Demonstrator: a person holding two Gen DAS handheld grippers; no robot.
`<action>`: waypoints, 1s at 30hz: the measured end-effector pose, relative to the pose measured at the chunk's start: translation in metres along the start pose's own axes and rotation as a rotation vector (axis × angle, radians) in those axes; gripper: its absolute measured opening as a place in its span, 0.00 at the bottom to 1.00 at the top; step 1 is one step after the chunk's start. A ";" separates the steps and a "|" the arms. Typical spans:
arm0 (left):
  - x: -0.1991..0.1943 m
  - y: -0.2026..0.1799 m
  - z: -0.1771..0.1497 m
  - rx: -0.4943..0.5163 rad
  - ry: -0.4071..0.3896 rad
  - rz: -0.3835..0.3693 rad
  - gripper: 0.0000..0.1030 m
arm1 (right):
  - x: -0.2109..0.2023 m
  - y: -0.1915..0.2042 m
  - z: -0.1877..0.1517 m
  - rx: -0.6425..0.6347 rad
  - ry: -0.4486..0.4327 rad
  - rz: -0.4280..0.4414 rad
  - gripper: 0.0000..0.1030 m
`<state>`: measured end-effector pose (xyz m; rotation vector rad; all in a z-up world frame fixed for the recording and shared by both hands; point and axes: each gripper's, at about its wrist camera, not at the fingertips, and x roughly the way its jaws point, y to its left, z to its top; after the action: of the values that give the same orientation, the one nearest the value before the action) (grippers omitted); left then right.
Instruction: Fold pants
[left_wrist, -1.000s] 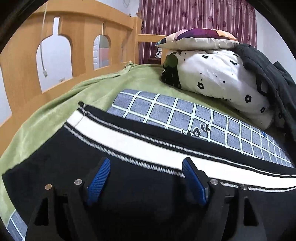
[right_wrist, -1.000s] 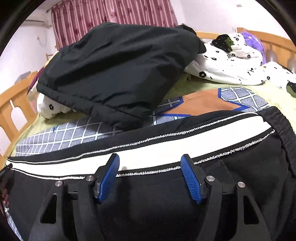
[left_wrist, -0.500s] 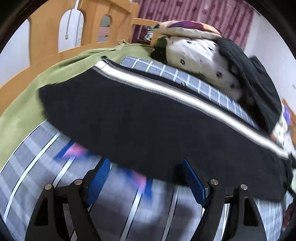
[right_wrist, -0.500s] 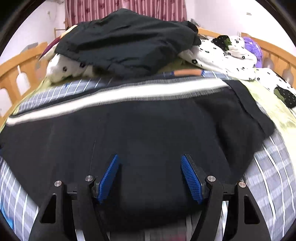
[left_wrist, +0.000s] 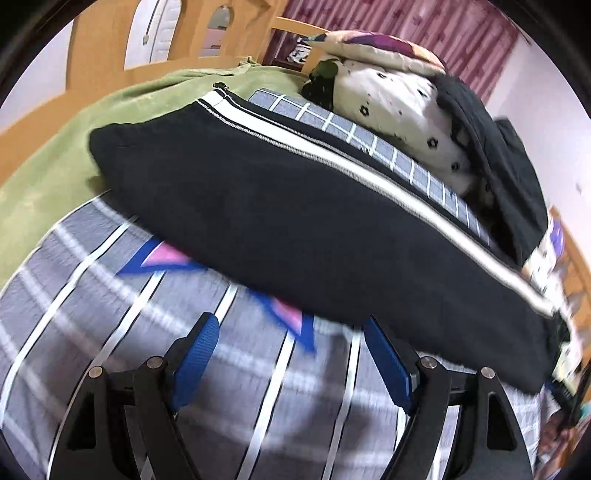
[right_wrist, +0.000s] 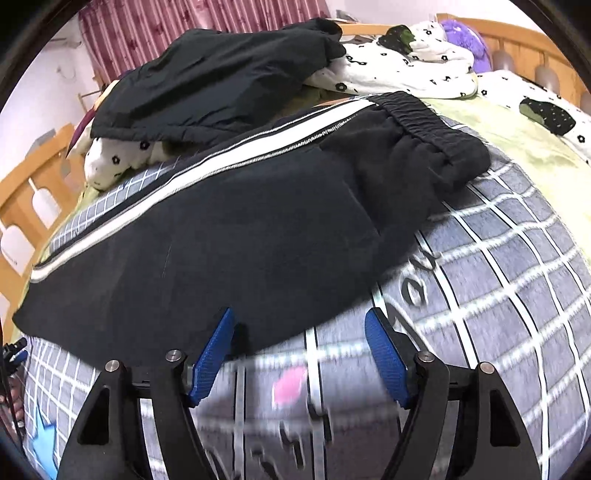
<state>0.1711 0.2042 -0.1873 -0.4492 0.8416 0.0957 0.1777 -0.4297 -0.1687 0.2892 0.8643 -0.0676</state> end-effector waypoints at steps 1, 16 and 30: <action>0.006 0.002 0.007 -0.029 -0.006 -0.016 0.77 | 0.007 0.001 0.007 0.004 0.004 0.003 0.71; 0.051 -0.001 0.051 -0.125 -0.057 0.079 0.16 | 0.072 -0.016 0.076 0.177 -0.027 0.026 0.26; -0.054 -0.014 0.005 0.091 -0.045 0.014 0.09 | -0.043 -0.027 0.045 0.149 -0.146 0.078 0.10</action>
<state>0.1424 0.1988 -0.1396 -0.3544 0.8012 0.0797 0.1782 -0.4709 -0.1145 0.4513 0.7034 -0.0799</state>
